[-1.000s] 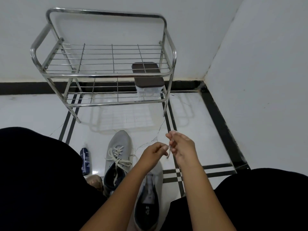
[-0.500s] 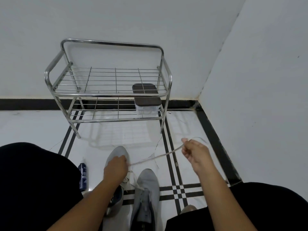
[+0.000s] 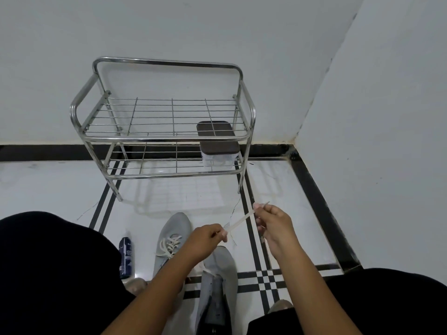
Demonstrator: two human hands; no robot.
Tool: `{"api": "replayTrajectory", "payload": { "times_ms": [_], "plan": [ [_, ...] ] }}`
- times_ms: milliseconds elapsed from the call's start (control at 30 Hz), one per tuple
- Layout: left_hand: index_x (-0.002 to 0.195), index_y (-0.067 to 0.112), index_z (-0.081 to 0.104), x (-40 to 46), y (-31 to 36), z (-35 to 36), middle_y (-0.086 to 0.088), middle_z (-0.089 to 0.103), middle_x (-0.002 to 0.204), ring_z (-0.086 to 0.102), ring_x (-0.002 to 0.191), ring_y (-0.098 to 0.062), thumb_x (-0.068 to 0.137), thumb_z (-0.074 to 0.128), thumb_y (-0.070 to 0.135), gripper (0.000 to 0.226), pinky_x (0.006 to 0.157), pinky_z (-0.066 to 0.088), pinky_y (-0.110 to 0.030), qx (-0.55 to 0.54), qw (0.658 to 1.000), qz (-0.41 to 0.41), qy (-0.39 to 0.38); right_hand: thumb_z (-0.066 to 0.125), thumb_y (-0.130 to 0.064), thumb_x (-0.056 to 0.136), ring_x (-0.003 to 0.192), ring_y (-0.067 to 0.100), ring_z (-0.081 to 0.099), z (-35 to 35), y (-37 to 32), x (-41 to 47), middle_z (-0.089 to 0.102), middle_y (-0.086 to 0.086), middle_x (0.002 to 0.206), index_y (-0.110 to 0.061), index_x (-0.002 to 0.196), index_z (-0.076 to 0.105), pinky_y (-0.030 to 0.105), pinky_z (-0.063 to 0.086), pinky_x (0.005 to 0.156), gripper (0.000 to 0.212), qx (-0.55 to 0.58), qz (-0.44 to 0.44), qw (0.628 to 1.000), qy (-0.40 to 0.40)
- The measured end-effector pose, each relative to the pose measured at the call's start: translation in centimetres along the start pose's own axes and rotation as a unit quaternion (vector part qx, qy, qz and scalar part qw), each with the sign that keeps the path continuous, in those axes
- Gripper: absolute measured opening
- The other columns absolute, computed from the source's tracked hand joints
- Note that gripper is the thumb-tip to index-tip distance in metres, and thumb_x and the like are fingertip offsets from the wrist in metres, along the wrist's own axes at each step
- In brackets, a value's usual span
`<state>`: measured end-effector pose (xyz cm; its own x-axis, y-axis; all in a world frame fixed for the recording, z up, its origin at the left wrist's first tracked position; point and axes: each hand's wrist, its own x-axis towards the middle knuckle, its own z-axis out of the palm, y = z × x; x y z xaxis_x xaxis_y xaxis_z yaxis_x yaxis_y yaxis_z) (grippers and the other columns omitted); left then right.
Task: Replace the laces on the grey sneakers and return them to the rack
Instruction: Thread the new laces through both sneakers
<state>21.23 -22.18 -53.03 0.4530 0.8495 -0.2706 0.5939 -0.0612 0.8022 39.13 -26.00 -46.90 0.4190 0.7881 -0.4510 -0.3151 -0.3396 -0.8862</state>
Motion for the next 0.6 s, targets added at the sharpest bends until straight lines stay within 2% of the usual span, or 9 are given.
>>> {"api": "replayTrajectory", "payload": {
  "times_ms": [67,133,267,300,367,433,467,533,600],
  "plan": [
    [0.084,0.025,0.064,0.3,-0.8,-0.4,0.01,0.053,0.065,0.051,0.064,-0.01,0.098,0.048,0.035,0.024,0.062,0.043,-0.027,0.109,0.994,-0.01,0.023,0.073,-0.017,0.085,0.063,0.013,0.051,-0.5,0.0,0.2,0.059,0.005,0.07,-0.003,0.096,0.07,0.023,0.047,0.058,0.017,-0.019,-0.006,1.0,0.007],
    [0.094,0.021,0.066,0.4,-1.1,-0.8,0.009,0.056,0.069,0.053,0.066,-0.011,0.099,0.045,0.036,0.027,0.062,0.042,-0.028,0.158,0.986,-0.029,0.045,0.072,-0.016,0.086,0.064,0.013,0.057,-0.5,0.4,0.3,0.064,0.007,0.074,-0.004,0.094,0.071,0.021,0.051,0.058,0.014,-0.045,-0.003,0.999,0.006],
    [0.111,0.021,0.064,0.8,-2.0,-1.3,0.0,0.065,0.097,0.062,0.087,-0.019,0.101,0.039,0.034,0.03,0.074,0.048,-0.032,0.304,0.942,-0.073,0.119,0.064,-0.009,0.09,0.071,0.013,0.064,0.3,1.5,0.6,0.07,0.008,0.081,-0.003,0.098,0.069,0.022,0.057,0.065,0.011,-0.065,0.018,0.997,-0.035],
    [0.116,0.022,0.062,0.8,-2.0,-1.2,-0.001,0.064,0.106,0.062,0.093,-0.02,0.101,0.039,0.033,0.03,0.077,0.049,-0.033,0.297,0.941,-0.065,0.148,0.064,-0.008,0.09,0.072,0.014,0.064,0.6,1.8,0.7,0.07,0.008,0.082,-0.002,0.097,0.069,0.022,0.058,0.068,0.01,-0.077,0.017,0.996,-0.04],
    [0.124,0.02,0.059,1.0,-1.8,-0.8,-0.002,0.063,0.118,0.06,0.103,-0.02,0.101,0.04,0.027,0.031,0.086,0.049,-0.033,0.163,0.973,-0.04,0.157,0.065,-0.007,0.087,0.073,0.015,0.065,1.2,2.7,0.7,0.071,0.009,0.085,-0.004,0.094,0.068,0.025,0.057,0.072,0.007,-0.11,0.01,0.993,-0.034],
    [0.124,0.017,0.059,1.1,-1.2,-0.1,0.001,0.063,0.121,0.058,0.109,-0.016,0.101,0.041,0.02,0.029,0.093,0.045,-0.028,-0.005,0.993,-0.02,0.112,0.07,-0.011,0.085,0.074,0.015,0.068,1.7,3.6,0.8,0.074,0.01,0.087,-0.007,0.091,0.064,0.025,0.057,0.07,0.009,-0.143,-0.003,0.989,-0.027],
    [0.123,0.017,0.06,1.2,-0.8,0.2,0.002,0.063,0.121,0.057,0.112,-0.014,0.102,0.041,0.017,0.029,0.096,0.043,-0.027,-0.053,0.995,-0.009,0.084,0.071,-0.014,0.084,0.074,0.015,0.069,1.7,3.8,0.8,0.074,0.01,0.087,-0.008,0.09,0.063,0.024,0.057,0.068,0.012,-0.157,-0.008,0.987,-0.029],
    [0.121,0.016,0.062,1.3,-0.7,0.8,0.003,0.063,0.121,0.056,0.113,-0.012,0.101,0.042,0.015,0.028,0.1,0.043,-0.029,-0.091,0.995,0.007,0.048,0.073,-0.019,0.084,0.074,0.014,0.069,1.8,4.1,1.0,0.074,0.007,0.086,-0.01,0.091,0.066,0.023,0.056,0.068,0.013,-0.177,-0.006,0.984,-0.036],
    [0.115,0.015,0.064,1.4,-0.9,1.3,0.002,0.066,0.113,0.059,0.104,-0.01,0.1,0.045,0.016,0.024,0.094,0.046,-0.028,-0.107,0.994,0.014,0.032,0.072,-0.021,0.085,0.074,0.013,0.068,1.7,4.3,1.1,0.073,0.003,0.084,-0.012,0.09,0.071,0.023,0.057,0.07,0.011,-0.18,-0.005,0.983,-0.042]
  ]
}}
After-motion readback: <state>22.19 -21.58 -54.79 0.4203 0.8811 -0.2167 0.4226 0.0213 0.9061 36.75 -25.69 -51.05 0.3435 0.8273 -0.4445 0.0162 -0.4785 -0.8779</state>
